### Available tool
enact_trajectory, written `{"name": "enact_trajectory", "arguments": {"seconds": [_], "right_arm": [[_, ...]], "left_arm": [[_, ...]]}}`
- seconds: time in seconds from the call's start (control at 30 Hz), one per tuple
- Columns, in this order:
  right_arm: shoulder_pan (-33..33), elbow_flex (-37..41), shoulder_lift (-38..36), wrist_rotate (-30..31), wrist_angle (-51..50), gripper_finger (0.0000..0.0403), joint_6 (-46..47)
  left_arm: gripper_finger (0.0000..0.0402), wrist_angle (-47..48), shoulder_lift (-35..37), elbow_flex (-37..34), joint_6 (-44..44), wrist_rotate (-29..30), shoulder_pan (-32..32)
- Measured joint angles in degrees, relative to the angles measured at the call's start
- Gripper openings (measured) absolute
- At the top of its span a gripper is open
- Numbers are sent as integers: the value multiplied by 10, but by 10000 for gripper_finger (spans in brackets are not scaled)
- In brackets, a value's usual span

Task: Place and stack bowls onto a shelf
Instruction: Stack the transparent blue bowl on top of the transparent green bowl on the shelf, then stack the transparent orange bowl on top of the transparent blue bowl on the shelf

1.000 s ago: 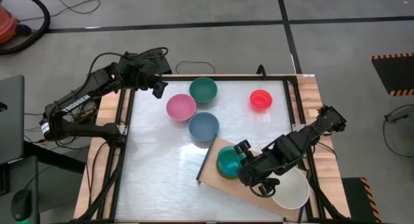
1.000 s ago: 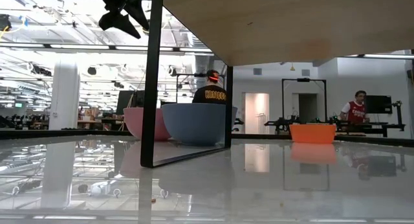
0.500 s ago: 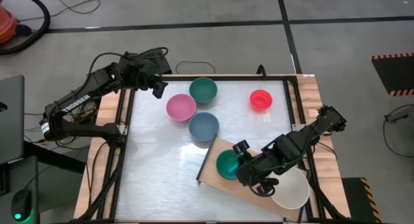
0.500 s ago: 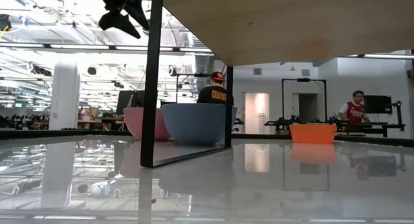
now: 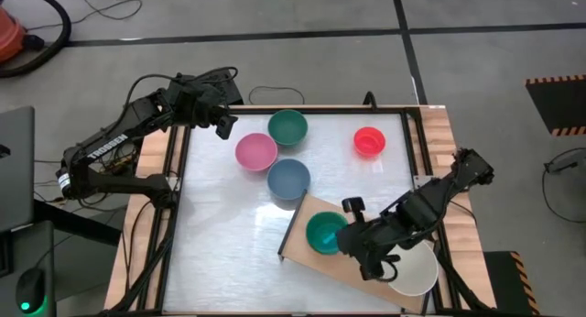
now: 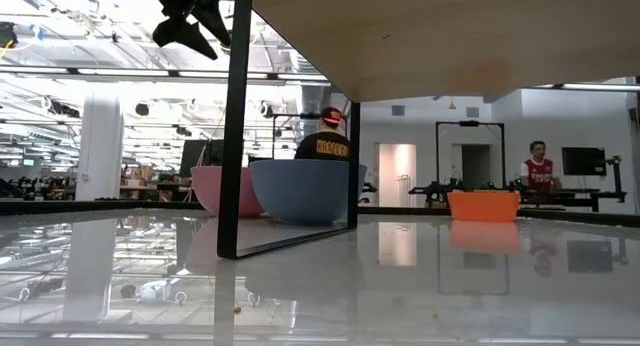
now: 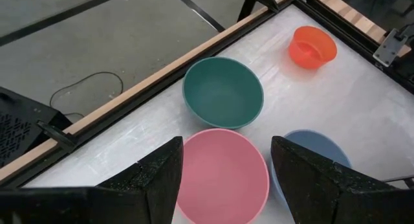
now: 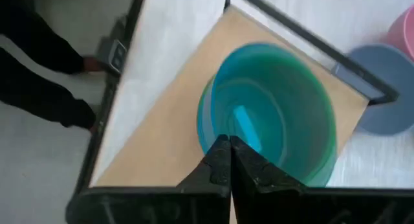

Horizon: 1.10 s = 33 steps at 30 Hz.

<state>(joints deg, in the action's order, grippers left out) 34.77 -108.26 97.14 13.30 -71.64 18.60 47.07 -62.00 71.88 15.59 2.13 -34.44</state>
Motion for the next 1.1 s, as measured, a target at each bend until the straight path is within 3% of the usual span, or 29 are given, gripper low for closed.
{"name": "enact_trajectory", "arguments": {"seconds": [0.23,0.53,0.63,0.77,0.83,0.9,1.1], "right_arm": [[5,1,33,16,-2,48,5],[0,-8,9,29,-6,26,14],[-10,-40,-15,108,-34,22,43],[-44,-83,-40,299,-103,38,152],[-77,-97,-50,349,-151,55,191],[-124,-103,-63,337,-183,73,214],[-295,-40,-100,210,-182,136,196]], "left_arm": [[219,0,0,0,0,0,0],[219,0,0,0,1,-1,0],[219,0,0,0,1,-5,0],[219,0,0,0,1,-8,0],[219,0,0,0,2,-8,0],[219,0,0,0,2,-8,0],[219,0,0,0,3,-8,0]]}}
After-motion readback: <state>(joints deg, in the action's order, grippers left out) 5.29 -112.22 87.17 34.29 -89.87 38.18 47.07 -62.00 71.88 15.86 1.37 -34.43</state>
